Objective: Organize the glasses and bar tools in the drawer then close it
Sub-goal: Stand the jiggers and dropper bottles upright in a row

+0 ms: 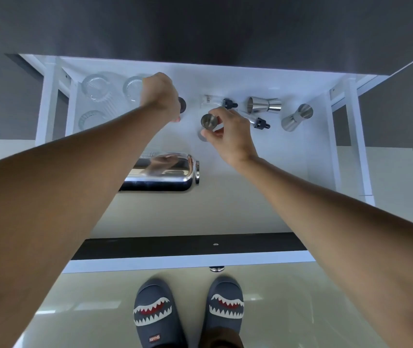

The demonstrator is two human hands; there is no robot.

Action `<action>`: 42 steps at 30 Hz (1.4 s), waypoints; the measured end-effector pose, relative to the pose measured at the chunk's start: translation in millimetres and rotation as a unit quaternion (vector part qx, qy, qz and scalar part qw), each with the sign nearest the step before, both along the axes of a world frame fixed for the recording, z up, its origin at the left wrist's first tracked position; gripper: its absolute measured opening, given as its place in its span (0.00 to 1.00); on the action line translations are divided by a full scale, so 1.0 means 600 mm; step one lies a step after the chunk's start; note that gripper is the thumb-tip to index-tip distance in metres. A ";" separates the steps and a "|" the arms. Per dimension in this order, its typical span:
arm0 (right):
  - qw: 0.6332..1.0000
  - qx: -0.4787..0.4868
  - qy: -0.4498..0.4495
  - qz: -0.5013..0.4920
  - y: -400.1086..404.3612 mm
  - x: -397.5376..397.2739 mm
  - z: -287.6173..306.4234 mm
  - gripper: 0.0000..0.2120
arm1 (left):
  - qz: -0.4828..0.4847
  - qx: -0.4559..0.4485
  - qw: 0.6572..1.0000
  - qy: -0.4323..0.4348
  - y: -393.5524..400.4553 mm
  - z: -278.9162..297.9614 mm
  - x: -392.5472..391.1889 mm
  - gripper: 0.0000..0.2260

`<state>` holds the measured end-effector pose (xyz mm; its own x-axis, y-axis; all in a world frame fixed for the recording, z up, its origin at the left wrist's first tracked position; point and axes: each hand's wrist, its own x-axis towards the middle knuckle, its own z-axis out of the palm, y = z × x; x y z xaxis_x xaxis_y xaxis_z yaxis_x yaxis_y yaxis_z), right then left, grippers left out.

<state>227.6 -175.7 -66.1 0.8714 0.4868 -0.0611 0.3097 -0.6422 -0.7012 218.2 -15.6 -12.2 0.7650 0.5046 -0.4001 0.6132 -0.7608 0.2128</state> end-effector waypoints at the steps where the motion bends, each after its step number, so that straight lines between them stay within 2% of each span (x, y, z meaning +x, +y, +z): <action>1: 1.000 -0.002 0.000 -0.002 0.005 0.005 -0.001 0.14 | 0.003 0.001 1.000 0.008 0.001 0.006 -0.002 0.26; 6: 1.000 -0.012 -0.001 -0.017 0.020 0.035 0.006 0.16 | -0.059 0.062 0.994 0.071 0.007 0.005 -0.002 0.23; 11: 0.991 -0.113 -0.062 0.019 0.003 0.054 0.011 0.26 | -0.087 0.058 0.992 -0.077 -0.008 0.010 -0.031 0.17; 14: 0.978 -0.165 -0.098 0.084 -0.011 0.060 -0.003 0.29 | -0.228 0.077 0.962 -0.128 -0.036 0.007 -0.063 0.26; 17: 0.960 -0.222 -0.111 0.127 -0.023 0.055 -0.022 0.33 | -0.294 0.042 0.954 -0.044 -0.042 -0.019 -0.073 0.28; 22: 0.949 -0.266 -0.097 0.138 -0.046 0.037 -0.036 0.38 | -0.295 0.023 0.955 0.030 -0.041 -0.048 -0.081 0.28; 28: 0.943 -0.293 -0.098 0.121 -0.065 0.037 -0.033 0.32 | -0.275 0.016 0.960 0.040 -0.047 -0.052 -0.085 0.29; 34: 0.925 -0.313 -0.109 0.186 -0.039 0.060 -0.008 0.30 | -0.264 0.010 0.963 0.057 -0.051 -0.052 -0.082 0.30; 42: 0.904 -0.369 -0.151 0.155 -0.084 0.044 -0.001 0.25 | -0.248 -0.004 0.966 0.078 -0.055 -0.043 -0.078 0.29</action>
<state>253.8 -225.8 -66.5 0.7307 0.6349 -0.2508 0.6612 -0.7496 0.0286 171.1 -48.8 -38.1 0.8414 0.0877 -0.5333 0.1988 -0.9678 0.1545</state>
